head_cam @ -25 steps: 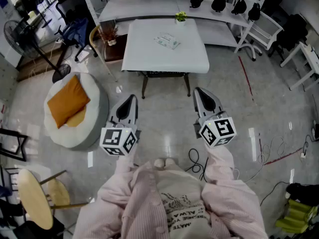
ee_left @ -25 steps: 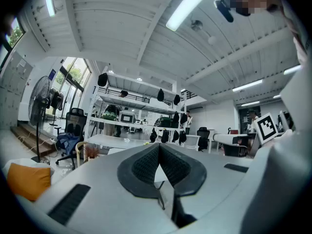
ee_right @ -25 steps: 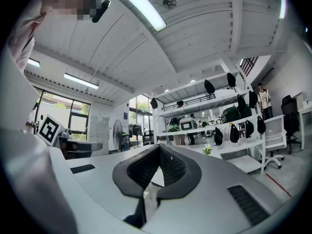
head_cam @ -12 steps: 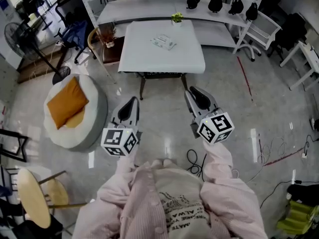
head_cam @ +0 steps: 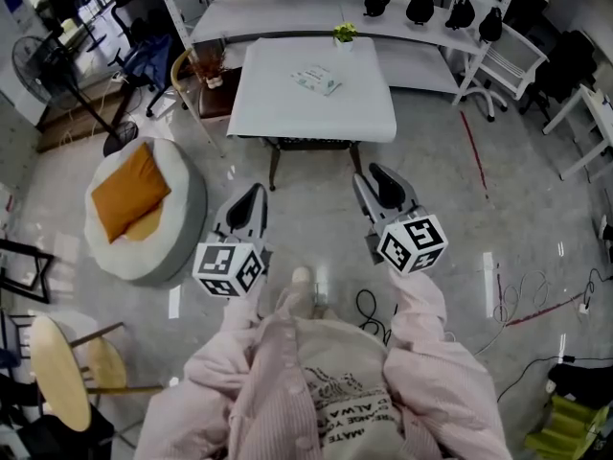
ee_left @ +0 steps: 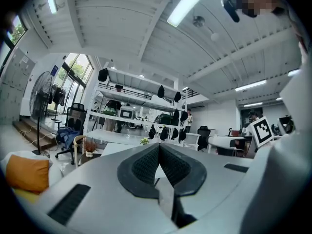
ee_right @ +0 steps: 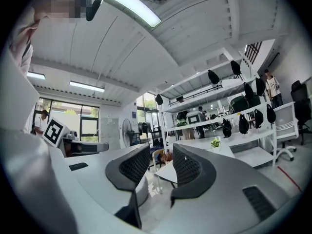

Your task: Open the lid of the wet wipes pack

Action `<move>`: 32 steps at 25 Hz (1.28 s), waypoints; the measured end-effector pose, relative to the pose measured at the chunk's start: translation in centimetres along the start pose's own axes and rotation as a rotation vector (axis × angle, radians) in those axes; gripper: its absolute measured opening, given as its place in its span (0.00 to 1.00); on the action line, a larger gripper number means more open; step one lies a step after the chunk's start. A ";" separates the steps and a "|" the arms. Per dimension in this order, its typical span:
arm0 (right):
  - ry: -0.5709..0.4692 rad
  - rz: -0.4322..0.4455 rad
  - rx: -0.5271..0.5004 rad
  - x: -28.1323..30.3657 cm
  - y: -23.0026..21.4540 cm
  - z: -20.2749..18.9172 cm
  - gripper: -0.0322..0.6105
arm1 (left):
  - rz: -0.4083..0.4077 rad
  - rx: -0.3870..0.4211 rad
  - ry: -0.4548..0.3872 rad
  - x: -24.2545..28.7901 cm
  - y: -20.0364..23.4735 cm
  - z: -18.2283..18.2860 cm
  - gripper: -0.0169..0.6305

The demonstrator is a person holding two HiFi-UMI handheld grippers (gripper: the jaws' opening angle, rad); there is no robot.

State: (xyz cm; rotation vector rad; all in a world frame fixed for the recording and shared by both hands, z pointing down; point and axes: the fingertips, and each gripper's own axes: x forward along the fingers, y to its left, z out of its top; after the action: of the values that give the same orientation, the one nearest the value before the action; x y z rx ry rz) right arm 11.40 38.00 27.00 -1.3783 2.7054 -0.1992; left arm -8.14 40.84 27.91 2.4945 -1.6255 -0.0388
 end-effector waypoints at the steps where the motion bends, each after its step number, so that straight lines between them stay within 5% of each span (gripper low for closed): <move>1: 0.000 0.006 0.006 0.4 -0.1 -0.1 0.24 | 0.000 -0.002 0.004 0.3 0.2 -0.1 0.03; 32: 0.082 -0.040 0.060 23.9 -11.7 -3.7 0.25 | -0.045 -0.074 0.084 23.6 14.7 -0.8 0.03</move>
State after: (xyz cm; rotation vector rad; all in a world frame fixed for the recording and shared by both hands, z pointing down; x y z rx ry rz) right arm 6.23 12.09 31.86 -1.4389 2.7146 -0.3443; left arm -11.71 13.65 32.52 2.4426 -1.5072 -0.0003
